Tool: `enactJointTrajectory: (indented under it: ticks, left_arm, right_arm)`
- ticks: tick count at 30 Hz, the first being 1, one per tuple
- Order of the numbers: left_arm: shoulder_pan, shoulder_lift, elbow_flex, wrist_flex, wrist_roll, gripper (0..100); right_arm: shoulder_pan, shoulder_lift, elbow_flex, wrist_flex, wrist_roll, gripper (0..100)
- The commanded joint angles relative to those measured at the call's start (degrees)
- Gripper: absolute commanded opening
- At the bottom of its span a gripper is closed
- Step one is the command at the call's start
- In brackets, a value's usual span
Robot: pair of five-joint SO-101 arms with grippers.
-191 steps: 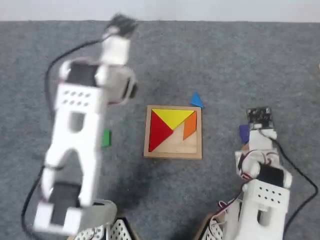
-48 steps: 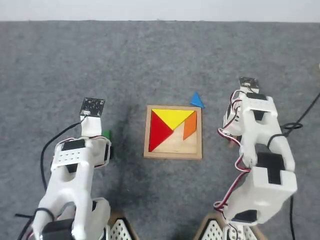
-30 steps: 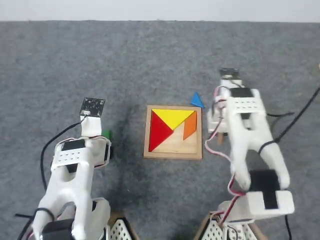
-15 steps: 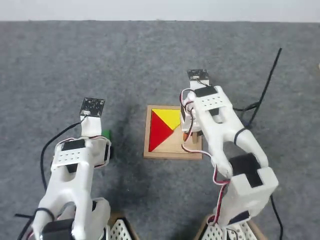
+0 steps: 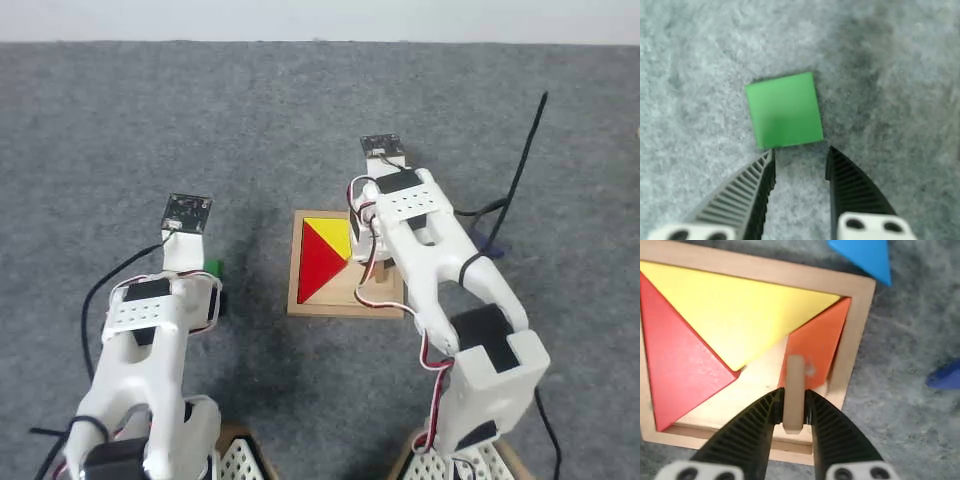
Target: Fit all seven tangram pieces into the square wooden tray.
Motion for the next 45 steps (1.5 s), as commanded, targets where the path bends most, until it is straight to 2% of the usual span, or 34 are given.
enactJointTrajectory:
  ticks: [1,15,22,37,41,45]
  left_arm:
    - [0.00,-2.20,-0.13,-1.14,-0.97,17]
    - [-0.35,-2.20,-0.04,-1.05,-0.97,17]
    - [-0.26,-2.37,0.31,-1.05,-0.97,17]
    - [-0.35,-2.37,0.31,-1.05,-0.97,17]
    - [-0.35,-2.37,0.40,-1.05,-0.97,17]
    - [-0.35,-2.37,0.40,-1.05,-1.05,17]
  right_arm:
    - [-1.27,-0.31,-3.08,-1.54,-0.53,4.0]
    - [-4.97,4.09,-7.91,-1.10,-0.26,4.3]
    - [1.80,8.40,-15.21,6.73,-0.18,4.0]
    - [2.33,7.43,-15.12,6.99,-0.18,4.0]
    - [1.54,7.43,-15.12,6.73,-0.18,6.1]
    - [-1.36,7.43,-15.30,6.64,-0.18,13.1]
